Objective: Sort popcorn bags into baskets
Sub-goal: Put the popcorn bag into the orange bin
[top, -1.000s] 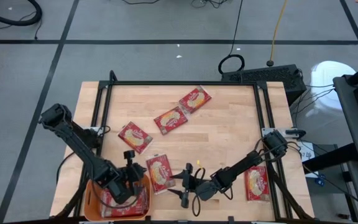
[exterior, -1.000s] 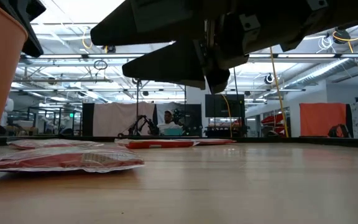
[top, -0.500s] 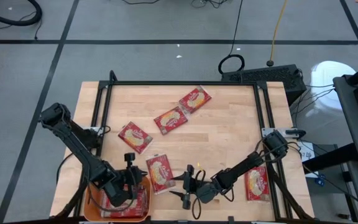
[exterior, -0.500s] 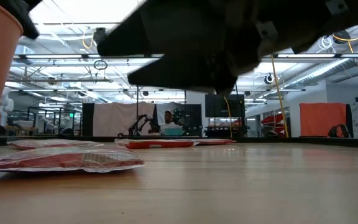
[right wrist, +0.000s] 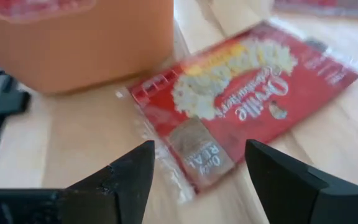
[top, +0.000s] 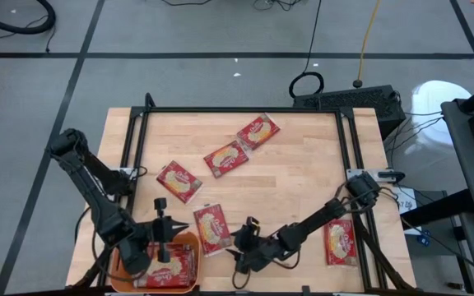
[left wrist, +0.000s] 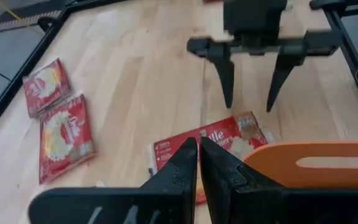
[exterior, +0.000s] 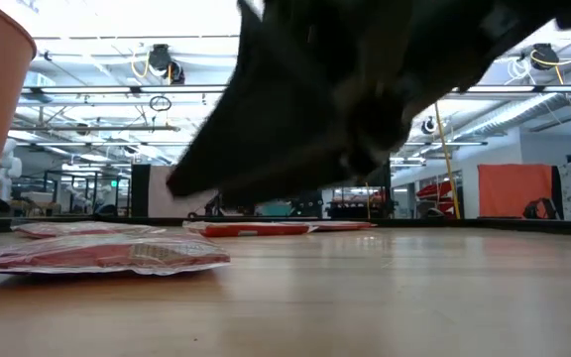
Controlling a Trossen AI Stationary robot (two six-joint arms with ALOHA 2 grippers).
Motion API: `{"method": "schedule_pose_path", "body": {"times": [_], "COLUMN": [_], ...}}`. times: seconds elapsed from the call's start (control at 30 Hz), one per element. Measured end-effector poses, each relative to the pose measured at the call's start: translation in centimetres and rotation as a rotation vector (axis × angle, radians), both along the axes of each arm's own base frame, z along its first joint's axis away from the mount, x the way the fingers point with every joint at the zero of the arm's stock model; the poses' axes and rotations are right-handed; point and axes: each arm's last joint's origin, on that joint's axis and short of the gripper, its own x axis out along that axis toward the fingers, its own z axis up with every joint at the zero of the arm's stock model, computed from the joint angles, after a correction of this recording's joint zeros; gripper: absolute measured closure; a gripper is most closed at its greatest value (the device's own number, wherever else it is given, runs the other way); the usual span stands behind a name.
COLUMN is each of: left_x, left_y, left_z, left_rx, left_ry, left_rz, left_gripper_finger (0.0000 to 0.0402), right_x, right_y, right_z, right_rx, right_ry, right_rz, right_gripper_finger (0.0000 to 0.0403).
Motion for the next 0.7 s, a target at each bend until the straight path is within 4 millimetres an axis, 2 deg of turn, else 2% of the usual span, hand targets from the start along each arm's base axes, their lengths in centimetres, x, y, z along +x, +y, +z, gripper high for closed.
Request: {"method": "schedule_pose_path", "body": {"times": [0.23, 0.47, 0.57, 0.7], "left_x": [-0.4, -0.4, -0.4, -0.4], "left_y": [-0.3, -0.3, -0.3, -0.2], "left_z": [-0.3, -0.3, -0.3, -0.3], "left_rx": [-0.015, 0.003, 0.02, 0.041], "left_ry": [-0.003, 0.002, 0.0, -0.01], "left_rz": [0.004, -0.008, -0.013, -0.012], "left_gripper_finger": [0.0376, 0.0376, 0.0376, 0.0376], "right_x": [0.9, 1.4, 1.8, 2.2], "right_y": [-1.2, -2.4, -3.7, -4.9], "right_z": [-2.8, -3.8, -3.9, -4.0], "right_rx": [0.05, -0.019, -0.078, -0.091], "right_ry": [0.062, 0.027, 0.026, 0.047], "right_rz": [-0.017, -0.167, -0.21, -0.22], "right_gripper_finger": [0.0198, 0.0248, 0.0282, 0.0347]}}
